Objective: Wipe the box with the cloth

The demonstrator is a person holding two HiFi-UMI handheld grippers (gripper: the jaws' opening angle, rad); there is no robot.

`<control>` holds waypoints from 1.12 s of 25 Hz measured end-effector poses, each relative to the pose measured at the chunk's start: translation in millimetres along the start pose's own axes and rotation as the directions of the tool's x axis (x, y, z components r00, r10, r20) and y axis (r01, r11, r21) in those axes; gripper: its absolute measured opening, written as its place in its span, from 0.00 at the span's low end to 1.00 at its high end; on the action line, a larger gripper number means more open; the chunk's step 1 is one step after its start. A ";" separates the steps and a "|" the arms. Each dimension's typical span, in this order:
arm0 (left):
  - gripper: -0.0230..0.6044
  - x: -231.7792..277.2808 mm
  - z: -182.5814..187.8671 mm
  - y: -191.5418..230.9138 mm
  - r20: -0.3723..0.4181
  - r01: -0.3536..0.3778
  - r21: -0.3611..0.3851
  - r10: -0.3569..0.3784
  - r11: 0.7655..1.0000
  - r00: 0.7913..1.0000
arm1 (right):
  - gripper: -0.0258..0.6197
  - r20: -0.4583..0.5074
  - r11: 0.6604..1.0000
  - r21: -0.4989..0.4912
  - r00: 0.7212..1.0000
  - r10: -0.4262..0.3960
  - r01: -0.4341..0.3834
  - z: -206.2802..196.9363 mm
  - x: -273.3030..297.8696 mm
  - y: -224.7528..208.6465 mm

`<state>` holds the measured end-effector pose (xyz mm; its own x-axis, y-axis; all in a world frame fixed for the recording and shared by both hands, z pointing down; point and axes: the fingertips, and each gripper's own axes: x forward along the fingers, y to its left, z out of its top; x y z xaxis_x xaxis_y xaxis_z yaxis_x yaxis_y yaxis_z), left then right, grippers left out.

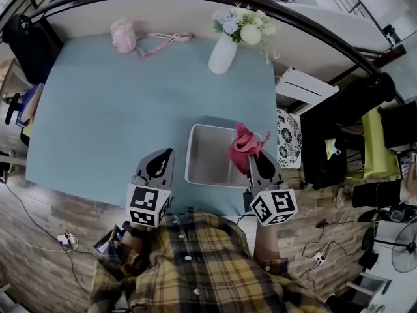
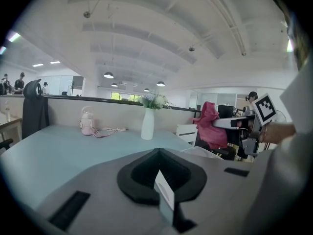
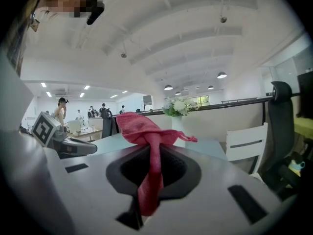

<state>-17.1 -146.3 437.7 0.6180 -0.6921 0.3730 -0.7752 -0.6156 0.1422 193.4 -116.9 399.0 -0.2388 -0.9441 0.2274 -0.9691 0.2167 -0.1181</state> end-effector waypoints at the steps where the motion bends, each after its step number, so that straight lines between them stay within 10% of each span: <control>1: 0.03 0.7 -0.2 -1.1 0.000 0.004 -0.002 -0.004 1.000 1.000 | 0.11 -0.004 1.000 0.005 1.000 -0.002 0.002 -1.8 -1.4 -0.5; 28: 0.03 2.0 -5.9 2.7 -0.014 -0.005 -0.032 0.005 0.999 1.000 | 0.11 -0.062 0.999 0.011 0.997 -0.036 0.037 -19.8 -13.6 -9.3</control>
<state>-18.6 -147.1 444.3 0.6123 -0.6895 0.3869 -0.7822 -0.5995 0.1696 204.5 -101.1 416.1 -0.2068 -0.9340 0.2912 -0.9765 0.1788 -0.1200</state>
